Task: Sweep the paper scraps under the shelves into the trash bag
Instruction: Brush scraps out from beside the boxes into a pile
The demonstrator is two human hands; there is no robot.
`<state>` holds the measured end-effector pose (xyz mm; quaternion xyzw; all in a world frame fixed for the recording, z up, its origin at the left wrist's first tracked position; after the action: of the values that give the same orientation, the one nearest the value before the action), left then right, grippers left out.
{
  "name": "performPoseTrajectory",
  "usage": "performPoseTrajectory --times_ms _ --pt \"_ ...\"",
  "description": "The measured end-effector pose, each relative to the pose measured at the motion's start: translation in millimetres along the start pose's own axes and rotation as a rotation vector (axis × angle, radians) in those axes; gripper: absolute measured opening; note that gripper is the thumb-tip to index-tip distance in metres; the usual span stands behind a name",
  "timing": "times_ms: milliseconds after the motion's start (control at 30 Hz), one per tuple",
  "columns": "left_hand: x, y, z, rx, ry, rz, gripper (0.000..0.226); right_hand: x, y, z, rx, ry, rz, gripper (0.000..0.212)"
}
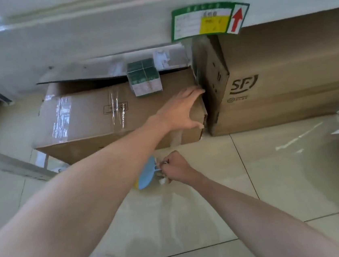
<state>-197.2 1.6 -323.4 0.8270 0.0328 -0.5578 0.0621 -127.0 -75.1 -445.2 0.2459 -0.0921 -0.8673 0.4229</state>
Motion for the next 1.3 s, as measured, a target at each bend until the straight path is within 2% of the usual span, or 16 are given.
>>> performPoseTrajectory --times_ms 133,267,400,567,733,867,1033,1100,1200,1300 --pt "10 -6 17 -0.031 0.031 0.017 0.088 16 -13 -7 0.065 -0.076 -0.046 0.03" --pt "22 -6 30 -0.021 0.038 -0.007 0.081 9 -18 -20 0.046 -0.033 -0.074 0.028" --pt "24 -8 35 -0.015 0.034 -0.059 0.08 -17 -10 -35 0.046 0.117 -0.127 0.036" --pt "25 -11 34 -0.026 0.051 -0.084 0.078 -61 5 -54 0.062 0.186 -0.167 0.04" --pt "26 -11 31 -0.038 0.061 -0.08 0.077 -108 22 -68 0.086 0.19 -0.243 0.038" --pt "26 -11 32 -0.043 0.069 -0.083 0.077 -121 29 -59 0.037 0.096 -0.303 0.036" --pt "28 -11 34 -0.04 0.056 -0.084 0.076 -75 27 -32 -0.052 0.016 -0.115 0.034" --pt "30 -10 35 -0.051 0.039 -0.07 0.077 -47 24 -30 -0.079 0.014 -0.058 0.043" --pt "30 -10 35 -0.045 0.03 -0.067 0.077 -22 26 -36 -0.061 0.038 -0.055 0.055" --pt "30 -10 35 -0.04 0.031 -0.061 0.077 -29 33 -47 -0.021 0.097 -0.065 0.049"
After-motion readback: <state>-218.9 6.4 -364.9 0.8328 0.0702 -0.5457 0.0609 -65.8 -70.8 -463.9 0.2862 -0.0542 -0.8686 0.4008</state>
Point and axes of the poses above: each hand's wrist, its own y-axis away from the middle knuckle, its own x-axis out of the palm, z = x × y, the point moved 3 cm from there along -y, towards the middle knuckle, and after that the axes turned 11 degrees about -x, right-handed, at the moved point
